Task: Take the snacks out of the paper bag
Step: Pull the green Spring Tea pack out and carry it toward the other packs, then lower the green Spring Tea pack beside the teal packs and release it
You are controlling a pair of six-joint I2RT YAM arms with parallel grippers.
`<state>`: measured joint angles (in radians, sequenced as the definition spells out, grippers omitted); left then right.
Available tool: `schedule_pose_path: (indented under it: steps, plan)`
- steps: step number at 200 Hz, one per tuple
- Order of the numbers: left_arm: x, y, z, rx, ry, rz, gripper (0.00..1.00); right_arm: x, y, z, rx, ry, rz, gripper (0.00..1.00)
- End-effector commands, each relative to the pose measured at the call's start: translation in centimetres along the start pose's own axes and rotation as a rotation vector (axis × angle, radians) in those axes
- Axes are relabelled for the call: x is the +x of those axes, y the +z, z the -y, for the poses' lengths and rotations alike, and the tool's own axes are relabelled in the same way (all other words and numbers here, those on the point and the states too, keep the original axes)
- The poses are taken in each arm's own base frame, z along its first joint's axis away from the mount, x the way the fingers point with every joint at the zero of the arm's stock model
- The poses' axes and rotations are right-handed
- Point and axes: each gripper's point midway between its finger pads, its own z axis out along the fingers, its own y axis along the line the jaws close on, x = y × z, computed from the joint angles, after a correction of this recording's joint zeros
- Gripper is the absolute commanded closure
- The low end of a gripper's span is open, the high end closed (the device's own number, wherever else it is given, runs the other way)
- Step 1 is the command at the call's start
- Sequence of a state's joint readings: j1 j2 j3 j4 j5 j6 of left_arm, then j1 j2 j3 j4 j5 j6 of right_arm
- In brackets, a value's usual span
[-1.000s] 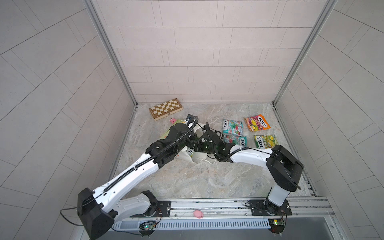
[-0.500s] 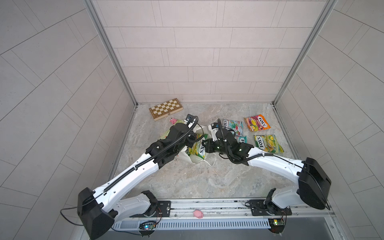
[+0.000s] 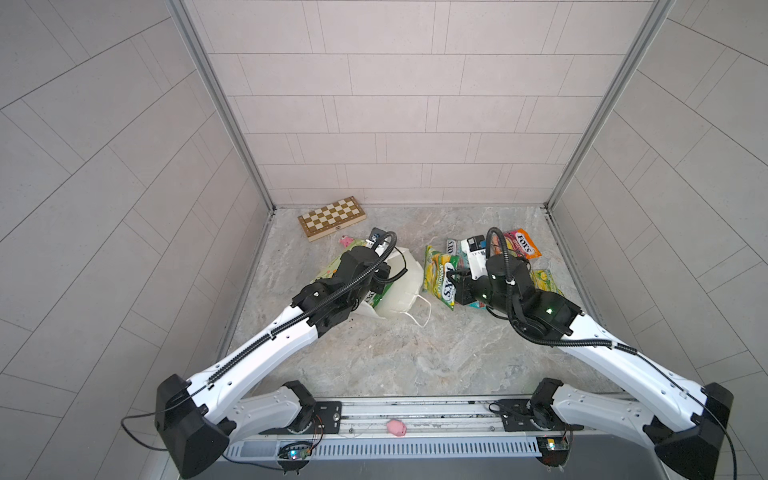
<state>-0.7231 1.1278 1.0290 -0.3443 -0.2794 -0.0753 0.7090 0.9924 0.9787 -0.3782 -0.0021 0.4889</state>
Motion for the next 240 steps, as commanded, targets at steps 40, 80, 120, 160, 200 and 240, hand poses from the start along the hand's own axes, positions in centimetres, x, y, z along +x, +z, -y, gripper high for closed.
schedule_pose_path:
  steps: [40,80,120,160,200,240]
  plan:
    - [-0.3,-0.2,-0.4,-0.021,-0.001,-0.008,1.0,-2.9,-0.7,5.8,0.178,0.035,0.03,1.0]
    - [-0.4,-0.4,-0.4,-0.016,0.003,-0.004,1.0,-3.7,5.7,7.3,0.098,0.095,-0.025,1.0]
    - [-0.3,-0.3,-0.4,-0.017,0.005,0.0,1.0,-5.0,12.4,7.5,0.009,0.114,-0.072,1.0]
    - [-0.2,-0.2,-0.4,-0.019,0.009,-0.006,1.0,-5.2,19.5,7.9,-0.093,0.172,-0.144,1.0]
    - [-0.2,-0.2,-0.4,-0.018,0.011,-0.006,1.0,-4.4,25.1,10.5,-0.131,0.267,-0.228,1.0]
    - [-0.3,-0.3,-0.5,-0.021,0.015,-0.003,1.0,-2.1,27.2,13.6,-0.068,0.286,-0.342,1.0]
